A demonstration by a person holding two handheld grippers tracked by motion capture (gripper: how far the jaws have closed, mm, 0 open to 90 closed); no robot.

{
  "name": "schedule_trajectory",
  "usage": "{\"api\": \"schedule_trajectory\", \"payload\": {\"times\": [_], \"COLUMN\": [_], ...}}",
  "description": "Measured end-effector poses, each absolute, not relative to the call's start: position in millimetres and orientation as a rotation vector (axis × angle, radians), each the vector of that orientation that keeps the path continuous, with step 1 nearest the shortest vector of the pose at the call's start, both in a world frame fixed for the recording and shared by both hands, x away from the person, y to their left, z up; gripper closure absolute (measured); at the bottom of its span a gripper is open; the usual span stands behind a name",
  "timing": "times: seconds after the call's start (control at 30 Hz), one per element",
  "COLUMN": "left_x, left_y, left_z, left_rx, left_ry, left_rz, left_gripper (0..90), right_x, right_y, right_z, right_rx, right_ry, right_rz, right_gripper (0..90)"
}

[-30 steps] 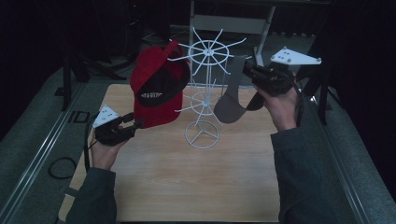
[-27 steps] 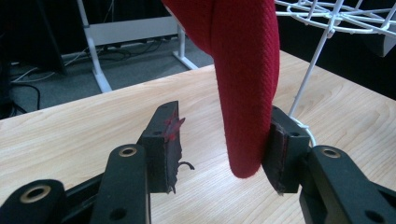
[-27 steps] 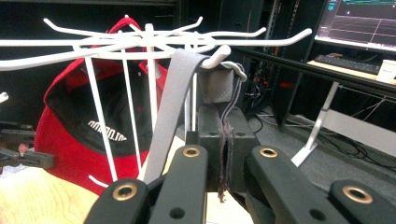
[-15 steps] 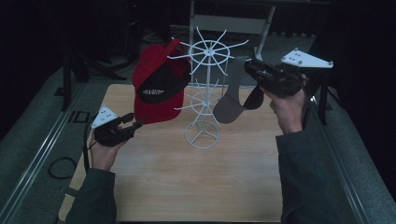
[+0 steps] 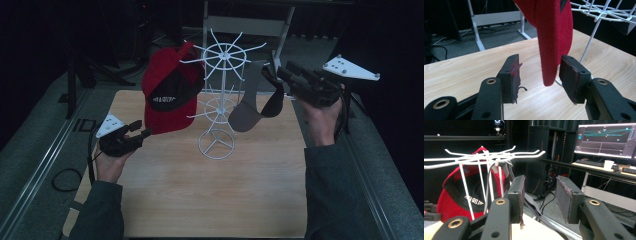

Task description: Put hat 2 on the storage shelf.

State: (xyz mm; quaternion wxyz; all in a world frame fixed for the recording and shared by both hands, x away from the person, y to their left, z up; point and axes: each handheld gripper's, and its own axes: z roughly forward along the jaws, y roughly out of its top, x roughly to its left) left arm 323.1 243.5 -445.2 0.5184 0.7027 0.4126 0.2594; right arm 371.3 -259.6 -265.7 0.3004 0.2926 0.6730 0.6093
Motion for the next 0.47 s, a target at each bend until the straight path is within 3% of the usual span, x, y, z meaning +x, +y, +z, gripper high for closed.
{"api": "schedule_trajectory", "payload": {"times": [0.47], "left_x": [320], "left_y": [248], "left_z": [-443], "left_rx": [1.671], "left_ry": [0.992], "left_rz": [0.627], "left_gripper": [51.2], "right_x": [372], "right_y": [-269], "right_z": [-279], "right_rx": [0.811], "right_ry": [1.798], "right_rz": [1.607], "right_gripper": [61.7]}}
